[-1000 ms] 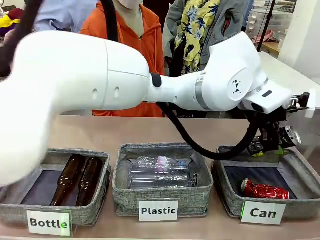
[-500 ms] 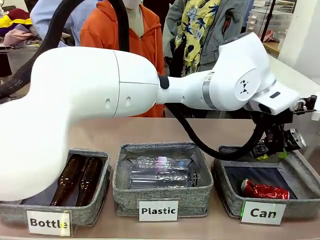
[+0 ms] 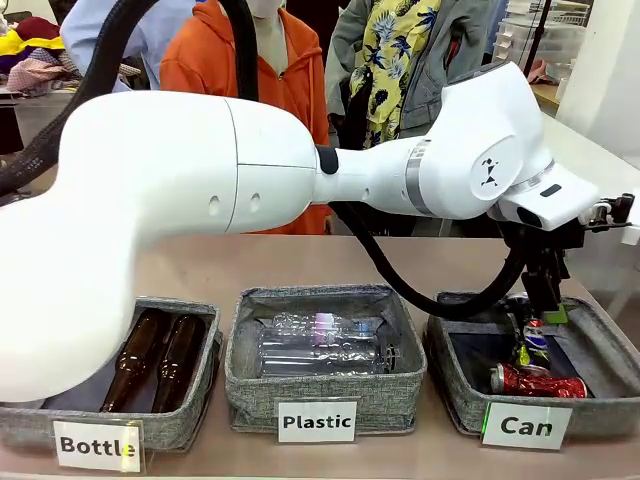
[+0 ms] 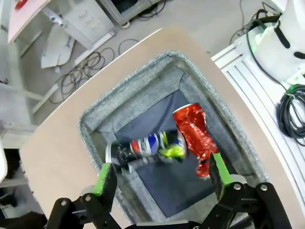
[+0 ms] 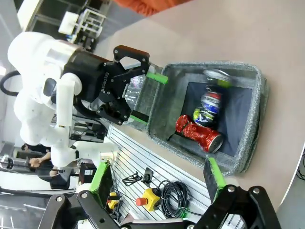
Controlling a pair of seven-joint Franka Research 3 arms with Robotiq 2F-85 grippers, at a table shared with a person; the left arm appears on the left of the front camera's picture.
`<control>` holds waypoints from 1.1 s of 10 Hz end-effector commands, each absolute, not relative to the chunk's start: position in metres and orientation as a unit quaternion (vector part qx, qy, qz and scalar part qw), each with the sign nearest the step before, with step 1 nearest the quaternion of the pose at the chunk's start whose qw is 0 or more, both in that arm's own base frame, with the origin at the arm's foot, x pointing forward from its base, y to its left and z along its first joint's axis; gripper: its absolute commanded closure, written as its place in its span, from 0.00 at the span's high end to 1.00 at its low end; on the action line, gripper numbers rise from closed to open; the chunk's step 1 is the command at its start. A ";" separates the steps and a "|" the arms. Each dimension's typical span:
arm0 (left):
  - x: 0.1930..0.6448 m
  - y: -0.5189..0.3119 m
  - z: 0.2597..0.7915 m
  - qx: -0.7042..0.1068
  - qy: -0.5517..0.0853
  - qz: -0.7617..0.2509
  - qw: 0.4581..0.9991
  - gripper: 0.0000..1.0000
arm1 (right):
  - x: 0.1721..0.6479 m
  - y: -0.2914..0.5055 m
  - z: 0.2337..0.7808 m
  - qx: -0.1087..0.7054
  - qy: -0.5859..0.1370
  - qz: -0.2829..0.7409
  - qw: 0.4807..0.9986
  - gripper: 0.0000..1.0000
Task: Sort the can waste into the basket.
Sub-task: Pick up the can waste from the table and place it in the right Fabric basket.
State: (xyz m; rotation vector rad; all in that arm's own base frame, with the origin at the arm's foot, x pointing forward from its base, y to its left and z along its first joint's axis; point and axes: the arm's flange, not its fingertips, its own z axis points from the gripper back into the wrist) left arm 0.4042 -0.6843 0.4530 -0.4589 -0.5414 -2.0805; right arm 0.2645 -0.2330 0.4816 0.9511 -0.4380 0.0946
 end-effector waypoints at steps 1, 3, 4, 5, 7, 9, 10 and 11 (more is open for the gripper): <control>0.404 -0.673 0.464 -0.169 -0.215 -0.849 0.452 1.00 | 0.268 -0.234 0.486 0.450 -0.207 0.040 0.868 1.00; 0.405 -0.650 0.476 -0.180 -0.227 -0.843 0.454 1.00 | 0.268 -0.234 0.486 0.450 -0.207 0.040 0.868 1.00; 0.405 -0.625 0.483 -0.198 -0.222 -0.834 0.464 1.00 | 0.268 -0.234 0.486 0.450 -0.207 0.040 0.868 1.00; 0.404 -0.599 0.487 -0.241 -0.180 -0.823 0.482 1.00 | 0.264 -0.233 0.482 0.454 -0.209 0.045 0.865 1.00; 0.406 -0.530 0.491 -0.279 -0.144 -0.792 0.523 1.00 | 0.306 -0.196 0.484 0.442 -0.180 0.058 0.877 1.00; 0.407 -0.430 0.490 -0.309 -0.168 -0.740 0.573 1.00 | 0.360 -0.129 0.472 0.443 -0.151 0.111 0.876 1.00; 0.412 -0.376 0.490 -0.329 -0.195 -0.703 0.599 1.00 | 0.380 -0.095 0.461 0.440 -0.123 0.139 0.879 1.00; 0.422 -0.319 0.493 -0.347 -0.225 -0.657 0.631 1.00 | 0.394 -0.065 0.450 0.436 -0.109 0.162 0.878 1.00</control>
